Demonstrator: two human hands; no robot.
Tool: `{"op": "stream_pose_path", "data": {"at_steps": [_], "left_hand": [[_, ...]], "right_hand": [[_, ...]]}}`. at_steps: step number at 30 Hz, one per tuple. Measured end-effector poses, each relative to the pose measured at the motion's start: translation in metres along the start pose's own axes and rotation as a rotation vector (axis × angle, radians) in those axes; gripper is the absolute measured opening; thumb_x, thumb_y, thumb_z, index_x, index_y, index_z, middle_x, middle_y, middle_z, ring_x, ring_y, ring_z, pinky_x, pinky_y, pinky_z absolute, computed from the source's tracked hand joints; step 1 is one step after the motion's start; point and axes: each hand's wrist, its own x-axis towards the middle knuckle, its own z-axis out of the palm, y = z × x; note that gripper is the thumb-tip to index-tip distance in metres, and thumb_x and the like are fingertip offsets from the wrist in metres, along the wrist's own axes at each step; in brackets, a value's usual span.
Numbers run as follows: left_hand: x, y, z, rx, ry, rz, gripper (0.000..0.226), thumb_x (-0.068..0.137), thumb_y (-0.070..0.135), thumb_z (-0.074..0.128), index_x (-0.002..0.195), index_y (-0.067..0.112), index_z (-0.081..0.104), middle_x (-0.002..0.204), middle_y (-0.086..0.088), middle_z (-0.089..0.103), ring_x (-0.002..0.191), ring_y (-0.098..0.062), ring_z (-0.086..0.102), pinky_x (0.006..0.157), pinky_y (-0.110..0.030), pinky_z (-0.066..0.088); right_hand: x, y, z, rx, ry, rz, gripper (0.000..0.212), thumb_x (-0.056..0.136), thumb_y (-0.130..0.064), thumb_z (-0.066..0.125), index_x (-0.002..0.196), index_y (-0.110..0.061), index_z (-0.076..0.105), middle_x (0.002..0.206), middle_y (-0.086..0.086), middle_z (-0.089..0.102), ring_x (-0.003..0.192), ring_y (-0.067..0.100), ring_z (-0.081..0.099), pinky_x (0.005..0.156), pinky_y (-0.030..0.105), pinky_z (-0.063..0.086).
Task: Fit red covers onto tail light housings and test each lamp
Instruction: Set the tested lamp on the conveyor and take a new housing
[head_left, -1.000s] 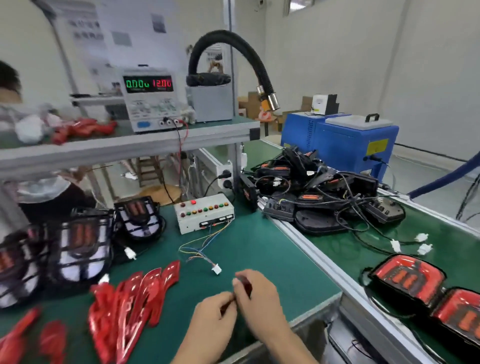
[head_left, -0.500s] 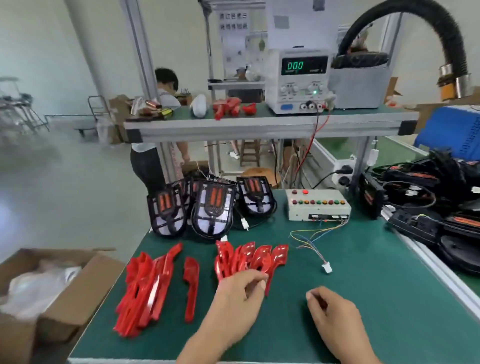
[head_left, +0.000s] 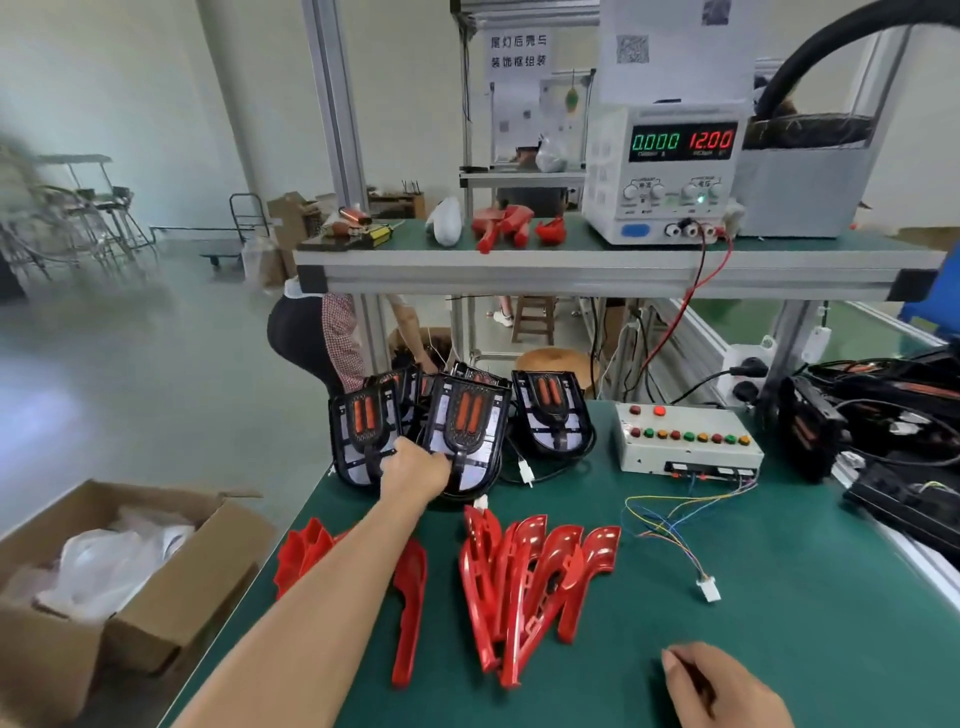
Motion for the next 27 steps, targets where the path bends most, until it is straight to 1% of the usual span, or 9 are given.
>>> {"op": "stream_pose_path", "data": {"at_steps": [5,8,10,12,15,17,20,23,27], "left_hand": [[0.013,-0.002,0.013,0.001,0.027,0.036,0.034,0.1,0.023,0.048,0.13,0.007,0.044,0.121,-0.019,0.061,0.097,-0.035,0.056,0.077,-0.038,0.047],[0.014,-0.004,0.016,-0.068,0.03,0.059,0.032,0.103,0.023,0.047,0.133,0.011,0.046,0.108,-0.01,0.06,0.079,-0.022,0.054,0.065,-0.035,0.044],[0.015,-0.005,0.017,-0.086,-0.001,0.088,0.036,0.104,0.02,0.049,0.139,0.012,0.045,0.11,-0.009,0.061,0.083,-0.023,0.057,0.064,-0.034,0.043],[0.014,-0.006,0.016,-0.084,-0.02,0.119,0.039,0.101,0.013,0.048,0.14,0.012,0.046,0.116,-0.013,0.063,0.091,-0.029,0.06,0.063,-0.033,0.043],[0.01,-0.009,0.014,-0.09,0.009,0.193,0.026,0.1,0.009,0.045,0.125,0.01,0.054,0.107,-0.013,0.064,0.08,-0.026,0.058,0.062,-0.034,0.044],[0.006,-0.009,0.012,-0.074,0.047,0.247,0.02,0.103,0.01,0.044,0.119,0.008,0.054,0.1,-0.011,0.062,0.083,-0.029,0.058,0.065,-0.036,0.044],[0.0,-0.008,0.009,-0.053,0.096,0.309,0.018,0.103,0.008,0.042,0.114,0.003,0.055,0.097,-0.016,0.062,0.086,-0.033,0.058,0.068,-0.039,0.044],[-0.004,-0.006,0.005,-0.09,0.131,0.337,0.029,0.104,0.008,0.042,0.131,0.003,0.052,0.104,-0.018,0.064,0.09,-0.033,0.06,0.069,-0.038,0.045],[-0.009,0.006,-0.006,-0.115,0.2,0.396,0.036,0.106,0.014,0.044,0.142,0.007,0.047,0.106,-0.018,0.067,0.094,-0.036,0.064,0.076,-0.044,0.051]], "right_hand": [[0.0,-0.004,-0.003,0.08,0.047,-0.048,0.022,0.064,-0.027,0.073,0.059,-0.045,0.062,0.061,-0.023,0.059,0.056,-0.004,0.057,0.053,0.004,0.043],[0.001,-0.01,-0.005,0.092,0.053,-0.09,0.018,0.067,-0.033,0.068,0.058,-0.046,0.061,0.067,-0.029,0.059,0.061,-0.009,0.057,0.058,0.003,0.043],[0.001,-0.014,-0.005,0.093,0.063,-0.125,0.015,0.07,-0.034,0.065,0.055,-0.038,0.064,0.068,-0.033,0.059,0.065,-0.012,0.057,0.06,0.0,0.042],[0.001,-0.018,-0.004,0.093,0.072,-0.128,0.015,0.068,-0.026,0.068,0.054,-0.032,0.067,0.073,-0.033,0.06,0.068,-0.013,0.057,0.061,-0.001,0.041],[0.001,-0.019,-0.004,0.056,0.079,-0.137,0.019,0.062,-0.014,0.071,0.053,-0.03,0.066,0.055,-0.032,0.052,0.066,-0.013,0.057,0.059,-0.002,0.04],[0.002,-0.014,-0.003,0.013,0.067,-0.124,0.028,0.068,-0.008,0.077,0.053,-0.03,0.067,0.054,-0.03,0.051,0.064,-0.012,0.057,0.057,0.0,0.041],[0.002,-0.009,-0.003,-0.003,0.035,-0.06,0.041,0.063,0.001,0.087,0.055,-0.034,0.067,0.052,-0.026,0.053,0.059,-0.007,0.057,0.054,0.002,0.042],[0.002,-0.012,-0.004,0.004,0.043,-0.075,0.042,0.068,-0.006,0.083,0.056,-0.041,0.063,0.06,-0.027,0.057,0.058,-0.01,0.055,0.055,0.0,0.041],[0.001,-0.009,-0.004,-0.003,-0.025,-0.012,0.048,0.061,0.0,0.091,0.058,-0.041,0.065,0.065,-0.028,0.06,0.053,-0.006,0.054,0.049,0.002,0.04]]}}
